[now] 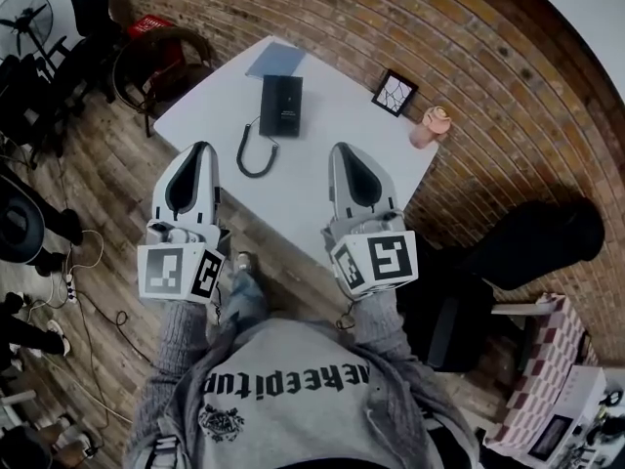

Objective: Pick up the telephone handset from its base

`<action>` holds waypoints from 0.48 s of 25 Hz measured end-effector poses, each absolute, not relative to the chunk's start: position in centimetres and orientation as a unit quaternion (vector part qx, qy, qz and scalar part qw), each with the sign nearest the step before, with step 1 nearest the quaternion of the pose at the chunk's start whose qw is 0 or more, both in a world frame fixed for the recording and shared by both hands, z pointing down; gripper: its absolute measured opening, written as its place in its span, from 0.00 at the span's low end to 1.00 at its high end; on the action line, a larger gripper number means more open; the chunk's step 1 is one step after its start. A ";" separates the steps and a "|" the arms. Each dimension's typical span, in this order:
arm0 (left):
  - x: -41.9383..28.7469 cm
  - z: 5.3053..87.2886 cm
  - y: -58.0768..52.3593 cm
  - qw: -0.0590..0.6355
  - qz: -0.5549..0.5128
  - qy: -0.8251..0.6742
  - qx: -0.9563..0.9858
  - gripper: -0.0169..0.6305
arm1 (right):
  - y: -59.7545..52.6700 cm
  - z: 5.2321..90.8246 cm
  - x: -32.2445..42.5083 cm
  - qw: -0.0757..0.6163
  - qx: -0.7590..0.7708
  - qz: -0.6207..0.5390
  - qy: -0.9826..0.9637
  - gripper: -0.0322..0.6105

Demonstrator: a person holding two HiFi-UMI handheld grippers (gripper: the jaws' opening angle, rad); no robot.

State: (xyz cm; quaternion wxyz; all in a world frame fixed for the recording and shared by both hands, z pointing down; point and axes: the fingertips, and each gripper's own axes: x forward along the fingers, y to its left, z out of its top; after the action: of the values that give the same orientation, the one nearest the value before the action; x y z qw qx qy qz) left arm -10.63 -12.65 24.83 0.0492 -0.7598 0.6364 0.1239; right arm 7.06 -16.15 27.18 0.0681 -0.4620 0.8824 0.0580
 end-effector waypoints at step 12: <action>-14.4 24.2 -23.1 0.042 0.129 0.596 -0.791 0.06 | -24.7 26.5 3.5 0.064 -0.504 0.061 0.859 0.06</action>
State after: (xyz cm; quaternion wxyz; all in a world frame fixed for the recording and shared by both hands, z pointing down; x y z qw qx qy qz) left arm -14.41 -23.10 24.18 0.0418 -0.7912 0.5963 0.1293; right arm 3.47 -24.69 26.53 0.0644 -0.5042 0.8590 0.0612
